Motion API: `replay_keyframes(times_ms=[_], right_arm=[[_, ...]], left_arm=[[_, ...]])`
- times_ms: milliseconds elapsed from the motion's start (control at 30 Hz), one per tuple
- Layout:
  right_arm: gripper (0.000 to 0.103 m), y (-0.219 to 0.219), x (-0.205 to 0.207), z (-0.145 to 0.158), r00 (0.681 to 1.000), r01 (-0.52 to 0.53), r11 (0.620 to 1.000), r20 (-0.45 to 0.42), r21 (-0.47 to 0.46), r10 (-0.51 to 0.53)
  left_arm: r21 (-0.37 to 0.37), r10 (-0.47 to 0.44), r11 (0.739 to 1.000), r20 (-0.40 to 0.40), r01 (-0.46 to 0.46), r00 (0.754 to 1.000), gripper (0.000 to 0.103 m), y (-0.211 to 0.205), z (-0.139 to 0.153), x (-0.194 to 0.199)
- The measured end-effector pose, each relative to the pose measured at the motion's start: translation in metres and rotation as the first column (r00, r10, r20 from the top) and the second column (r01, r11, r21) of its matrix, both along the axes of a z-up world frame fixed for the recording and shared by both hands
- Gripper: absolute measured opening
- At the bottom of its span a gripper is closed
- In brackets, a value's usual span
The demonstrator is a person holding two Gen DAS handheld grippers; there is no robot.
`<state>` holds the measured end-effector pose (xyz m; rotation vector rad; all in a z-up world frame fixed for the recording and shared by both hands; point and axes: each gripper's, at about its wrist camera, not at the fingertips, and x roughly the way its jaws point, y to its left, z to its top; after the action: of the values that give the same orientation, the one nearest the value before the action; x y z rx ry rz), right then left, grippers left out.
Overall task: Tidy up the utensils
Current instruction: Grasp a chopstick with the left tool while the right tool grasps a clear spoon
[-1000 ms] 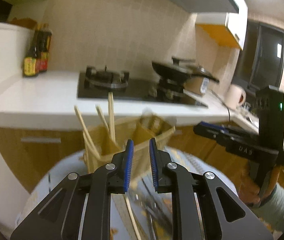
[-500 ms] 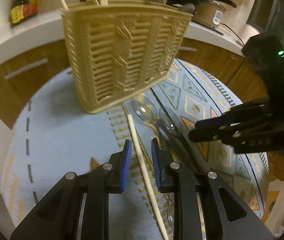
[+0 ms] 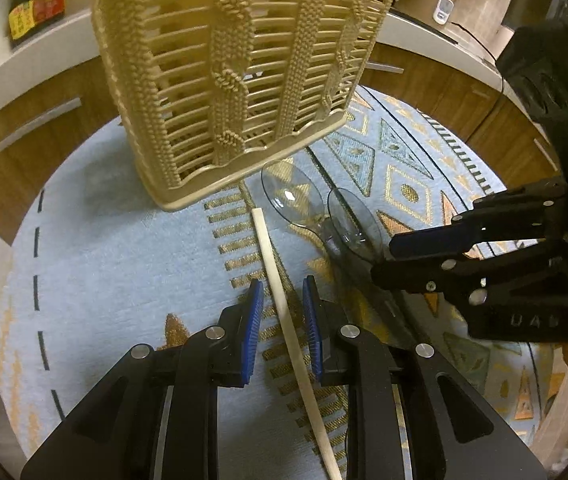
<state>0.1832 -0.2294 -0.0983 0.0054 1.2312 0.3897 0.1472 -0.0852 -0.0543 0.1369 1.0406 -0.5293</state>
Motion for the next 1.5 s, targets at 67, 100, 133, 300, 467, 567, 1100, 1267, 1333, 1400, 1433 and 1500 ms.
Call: replay_keyframes(times_ms=[67,100,133,300,467,567,1100,1267,1333,1400,1433,1500], right_arm=[[0.023,0.011,-0.001,-0.003,1.000,-0.018,0.999,0.020,-0.044,0.019],[0.020,0.016,-0.003,-0.004,0.999,-0.030,0.997,0.029,-0.071,0.032],[0.017,0.019,-0.004,-0.004,0.999,-0.036,0.996,0.027,-0.078,0.038],[0.011,0.025,-0.007,-0.008,0.998,-0.050,0.993,0.021,-0.109,0.053],[0.007,0.017,-0.010,-0.007,0.999,-0.040,0.992,0.012,-0.122,0.041],[0.005,0.008,-0.013,-0.004,0.999,-0.037,0.990,0.024,-0.135,0.041],[0.010,-0.022,-0.004,-0.005,0.996,-0.040,0.993,-0.084,-0.109,0.031],[0.013,-0.024,0.004,-0.007,0.990,-0.053,0.993,-0.138,-0.105,0.038],[0.013,-0.017,0.008,-0.010,0.989,-0.045,0.994,-0.146,-0.103,0.030],[0.013,-0.016,0.010,-0.010,0.990,-0.054,0.992,-0.139,-0.113,0.038],[0.013,-0.014,0.012,-0.010,0.990,-0.053,0.992,-0.136,-0.113,0.037],[0.010,-0.013,0.008,-0.009,0.992,-0.047,0.992,-0.122,-0.119,0.032]], left_arm=[[0.046,-0.008,0.999,0.018,0.007,1.000,0.019,-0.008,-0.001,-0.001],[0.065,-0.012,0.998,0.024,0.011,1.000,0.019,-0.012,-0.002,-0.001],[0.089,-0.018,0.996,0.031,0.015,0.999,0.019,-0.017,-0.003,-0.001],[0.152,-0.037,0.988,0.024,0.033,0.999,0.019,-0.030,-0.003,0.002],[0.197,-0.047,0.979,0.008,0.045,0.999,0.004,-0.039,-0.003,0.006],[0.178,-0.024,0.984,0.017,0.020,1.000,0.004,-0.035,-0.003,0.006],[-0.001,0.100,0.995,-0.151,-0.101,0.983,0.007,0.046,-0.003,0.017],[0.032,0.001,0.999,-0.217,0.006,0.976,0.021,0.035,-0.006,0.022],[0.078,-0.024,0.996,-0.221,0.042,0.975,0.021,0.027,-0.006,0.022],[0.135,-0.046,0.988,-0.203,0.075,0.978,0.020,0.017,-0.007,0.019],[0.172,-0.054,0.981,-0.185,0.086,0.981,0.013,0.012,-0.007,0.016],[0.232,-0.048,0.969,-0.134,0.078,0.990,0.004,0.004,-0.009,0.011]])
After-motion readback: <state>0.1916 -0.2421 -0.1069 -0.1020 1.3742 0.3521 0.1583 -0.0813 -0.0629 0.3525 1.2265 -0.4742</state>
